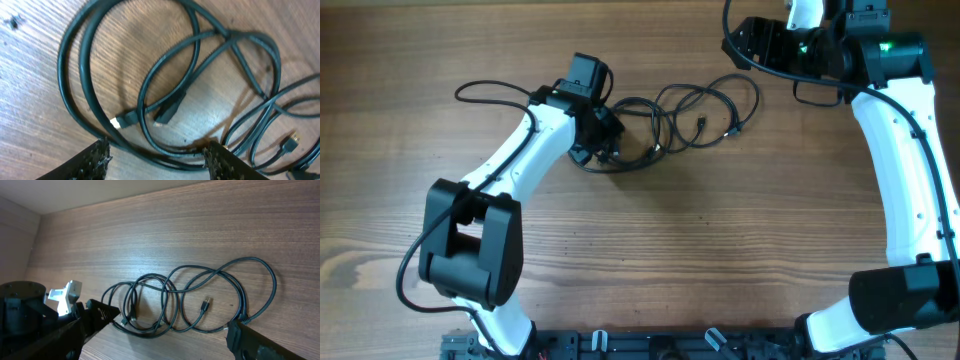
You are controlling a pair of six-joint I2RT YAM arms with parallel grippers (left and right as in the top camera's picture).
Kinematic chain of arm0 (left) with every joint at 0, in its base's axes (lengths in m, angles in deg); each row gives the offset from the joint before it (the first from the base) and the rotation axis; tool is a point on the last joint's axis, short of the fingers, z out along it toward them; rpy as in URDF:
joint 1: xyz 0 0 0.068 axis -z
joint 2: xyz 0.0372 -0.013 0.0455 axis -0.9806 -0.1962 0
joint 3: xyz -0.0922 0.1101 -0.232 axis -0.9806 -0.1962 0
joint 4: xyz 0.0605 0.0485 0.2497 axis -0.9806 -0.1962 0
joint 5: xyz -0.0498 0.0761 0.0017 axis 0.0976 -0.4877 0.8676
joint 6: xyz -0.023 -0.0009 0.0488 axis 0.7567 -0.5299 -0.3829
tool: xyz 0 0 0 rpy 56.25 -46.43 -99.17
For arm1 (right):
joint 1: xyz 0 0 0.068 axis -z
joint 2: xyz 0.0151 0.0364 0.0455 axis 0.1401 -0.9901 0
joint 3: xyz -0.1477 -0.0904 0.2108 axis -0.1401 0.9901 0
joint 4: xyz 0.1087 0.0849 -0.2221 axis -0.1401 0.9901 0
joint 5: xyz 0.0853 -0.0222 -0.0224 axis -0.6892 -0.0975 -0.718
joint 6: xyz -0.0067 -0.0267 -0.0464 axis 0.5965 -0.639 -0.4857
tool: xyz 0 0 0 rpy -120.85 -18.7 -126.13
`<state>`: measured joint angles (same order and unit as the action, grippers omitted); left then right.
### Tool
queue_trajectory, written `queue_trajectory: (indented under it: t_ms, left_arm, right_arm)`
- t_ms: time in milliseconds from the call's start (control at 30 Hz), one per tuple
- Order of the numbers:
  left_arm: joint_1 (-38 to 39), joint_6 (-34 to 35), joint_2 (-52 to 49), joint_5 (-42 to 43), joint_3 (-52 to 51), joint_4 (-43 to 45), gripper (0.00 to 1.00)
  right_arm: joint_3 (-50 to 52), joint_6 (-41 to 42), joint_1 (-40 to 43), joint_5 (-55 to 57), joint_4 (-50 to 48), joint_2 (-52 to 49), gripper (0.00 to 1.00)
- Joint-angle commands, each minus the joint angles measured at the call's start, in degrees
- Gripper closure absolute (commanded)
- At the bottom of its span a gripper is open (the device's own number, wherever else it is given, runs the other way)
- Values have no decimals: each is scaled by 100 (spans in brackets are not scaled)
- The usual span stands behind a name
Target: Untangle cables
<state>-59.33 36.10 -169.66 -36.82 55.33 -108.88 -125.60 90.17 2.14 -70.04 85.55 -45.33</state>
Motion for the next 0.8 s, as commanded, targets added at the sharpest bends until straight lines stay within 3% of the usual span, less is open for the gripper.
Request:
queue_trajectory:
  t_ms: [0, 100, 367, 633, 767]
  left_arm:
    - [101, -15, -50, -387, -44, -129, 36]
    - [-35, -210, -24, -887, 31, -157, 37]
    - [-245, -313, 107, -883, 278, -442, 42]
    - [-90, -310, -420, -870, 225, -345, 43]
    - [-83, -313, -643, -872, 225, -352, 49]
  right_arm:
    - [50, 28, -9, 79, 52, -74, 7]
    - [50, 22, -9, 79, 68, -74, 7]
    - [50, 24, -9, 81, 186, -74, 7]
    - [50, 22, -9, 81, 205, -74, 6]
    - [50, 22, -9, 81, 245, -81, 6]
